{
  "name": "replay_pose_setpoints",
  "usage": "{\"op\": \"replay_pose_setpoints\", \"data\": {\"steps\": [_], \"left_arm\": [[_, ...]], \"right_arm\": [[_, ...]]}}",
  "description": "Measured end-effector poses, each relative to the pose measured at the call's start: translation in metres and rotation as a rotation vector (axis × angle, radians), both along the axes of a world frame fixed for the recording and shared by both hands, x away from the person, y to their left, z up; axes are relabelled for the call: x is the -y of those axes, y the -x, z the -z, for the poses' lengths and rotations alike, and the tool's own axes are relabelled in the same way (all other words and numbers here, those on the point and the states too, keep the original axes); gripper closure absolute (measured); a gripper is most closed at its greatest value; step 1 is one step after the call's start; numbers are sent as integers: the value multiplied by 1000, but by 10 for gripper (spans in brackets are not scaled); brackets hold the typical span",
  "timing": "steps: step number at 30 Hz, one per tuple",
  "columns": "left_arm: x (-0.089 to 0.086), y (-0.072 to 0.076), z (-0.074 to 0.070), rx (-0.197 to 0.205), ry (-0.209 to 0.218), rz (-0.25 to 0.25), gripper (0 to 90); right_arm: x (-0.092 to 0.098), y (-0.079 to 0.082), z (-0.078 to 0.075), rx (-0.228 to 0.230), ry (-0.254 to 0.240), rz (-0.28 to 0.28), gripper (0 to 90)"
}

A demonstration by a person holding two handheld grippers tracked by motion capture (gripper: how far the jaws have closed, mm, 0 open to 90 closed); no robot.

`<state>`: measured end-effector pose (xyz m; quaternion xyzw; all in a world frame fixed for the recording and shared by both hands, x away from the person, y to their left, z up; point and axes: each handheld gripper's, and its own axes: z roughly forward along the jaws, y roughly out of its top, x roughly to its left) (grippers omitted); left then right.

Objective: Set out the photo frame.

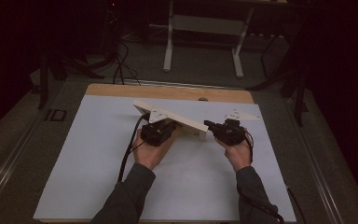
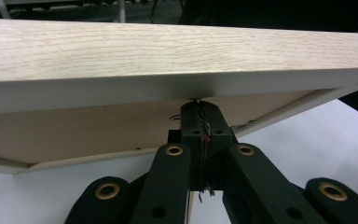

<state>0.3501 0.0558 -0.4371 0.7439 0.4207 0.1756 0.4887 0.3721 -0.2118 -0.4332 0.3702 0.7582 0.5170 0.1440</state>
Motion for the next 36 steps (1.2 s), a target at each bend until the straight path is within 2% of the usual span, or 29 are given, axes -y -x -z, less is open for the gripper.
{"op": "replay_pose_setpoints", "data": {"steps": [36], "left_arm": [[1, 0, -3, 5, -10, 8, 900]], "right_arm": [[-11, 8, -1, 11, 21, -52, 898]]}}
